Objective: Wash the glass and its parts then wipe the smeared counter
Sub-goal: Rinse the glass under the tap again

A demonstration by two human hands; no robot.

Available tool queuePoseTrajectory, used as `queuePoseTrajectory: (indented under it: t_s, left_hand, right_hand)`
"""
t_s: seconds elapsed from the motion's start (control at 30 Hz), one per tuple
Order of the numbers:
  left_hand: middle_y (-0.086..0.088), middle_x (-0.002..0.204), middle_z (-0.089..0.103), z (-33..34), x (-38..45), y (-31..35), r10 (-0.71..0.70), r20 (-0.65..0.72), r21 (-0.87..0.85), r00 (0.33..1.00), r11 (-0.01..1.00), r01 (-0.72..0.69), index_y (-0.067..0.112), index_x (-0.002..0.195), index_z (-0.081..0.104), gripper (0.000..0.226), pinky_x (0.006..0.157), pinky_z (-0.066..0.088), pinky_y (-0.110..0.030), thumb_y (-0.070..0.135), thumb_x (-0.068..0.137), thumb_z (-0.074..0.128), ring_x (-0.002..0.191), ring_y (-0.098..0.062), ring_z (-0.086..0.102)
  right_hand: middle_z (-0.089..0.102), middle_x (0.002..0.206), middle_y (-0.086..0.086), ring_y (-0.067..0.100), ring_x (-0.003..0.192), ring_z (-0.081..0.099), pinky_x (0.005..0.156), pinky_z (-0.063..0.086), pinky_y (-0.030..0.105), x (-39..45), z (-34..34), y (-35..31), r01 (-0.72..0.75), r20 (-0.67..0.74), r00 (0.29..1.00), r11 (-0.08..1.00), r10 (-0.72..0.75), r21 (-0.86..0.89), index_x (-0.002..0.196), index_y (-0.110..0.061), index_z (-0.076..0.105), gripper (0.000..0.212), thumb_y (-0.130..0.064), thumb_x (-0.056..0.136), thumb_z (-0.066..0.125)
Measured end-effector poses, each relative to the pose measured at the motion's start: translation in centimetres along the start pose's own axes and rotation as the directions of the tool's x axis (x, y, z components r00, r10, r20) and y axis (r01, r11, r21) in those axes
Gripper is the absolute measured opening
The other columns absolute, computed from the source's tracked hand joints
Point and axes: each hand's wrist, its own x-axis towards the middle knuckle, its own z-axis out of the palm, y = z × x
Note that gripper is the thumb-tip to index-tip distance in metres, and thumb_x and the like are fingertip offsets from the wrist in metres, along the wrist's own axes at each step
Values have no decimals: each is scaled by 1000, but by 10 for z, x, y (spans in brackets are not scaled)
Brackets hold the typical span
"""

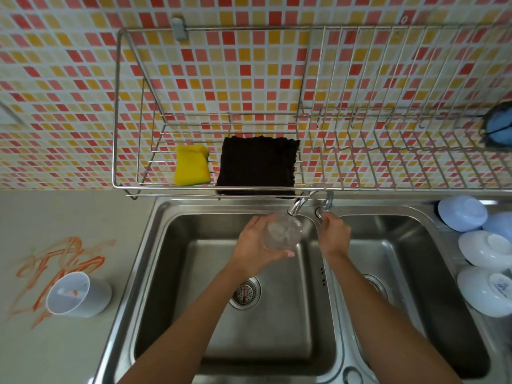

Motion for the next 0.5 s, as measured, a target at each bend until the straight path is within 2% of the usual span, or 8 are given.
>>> queuePoseTrajectory:
  t_s: [0.03,0.13,0.27,0.33,0.4,0.47,0.5]
  left_hand:
    - [14,119,54,-2,-1,-2,4,-25,-4,1000,1000,-4,40,126,49,83,100,47,-29,44,53,90,111,-3,54]
    - [13,120,54,-9,-3,-11,-13,-106,2,994,1000,14,38,129,48,86,97,50,-33,49,53,88,111,-5,55]
    - [15,118,53,-12,-9,-18,-18,-109,27,994,999,21,42,127,46,86,95,51,-34,55,52,86,110,-6,55]
    - [15,117,52,-14,-12,-20,-21,-131,39,991,999,26,35,130,47,88,95,51,-33,58,53,84,109,-7,54]
    - [15,112,52,-15,-14,-24,-18,-130,61,991,998,27,31,129,50,86,94,51,-34,55,54,85,105,-8,55]
    - [16,110,52,-18,-16,-31,-52,-152,44,987,997,60,31,128,51,85,92,52,-34,55,55,85,103,-7,56]
    - [16,111,53,-19,-18,-33,-82,-173,14,981,996,86,31,129,50,86,91,53,-34,58,55,84,104,-7,57]
  right_hand:
    - [70,88,24,38,83,66,74,52,38,1,-2,0,-27,-25,999,999,28,41,101,-4,69,20,-5,96,49]
    - [70,95,24,40,91,64,79,47,37,5,-6,-2,-127,-76,987,977,142,169,97,-3,71,20,-3,94,51]
    - [69,101,24,40,97,63,79,45,36,4,-6,-8,-183,-94,973,952,211,243,100,-4,71,22,-6,96,50]
    - [69,98,25,41,93,64,75,47,38,-6,-5,-9,-148,-128,976,967,176,208,109,-2,67,22,-8,98,49]
    - [69,99,24,41,90,66,75,51,40,-21,-1,-6,-82,-140,984,983,106,165,126,-4,56,30,-12,98,50]
    - [66,116,21,39,98,66,81,53,43,-37,9,1,12,-140,990,984,13,175,138,-7,45,43,-14,96,53]
    - [60,128,20,38,108,62,87,52,44,-44,13,7,57,-140,990,985,-34,164,141,-8,41,48,-15,96,54]
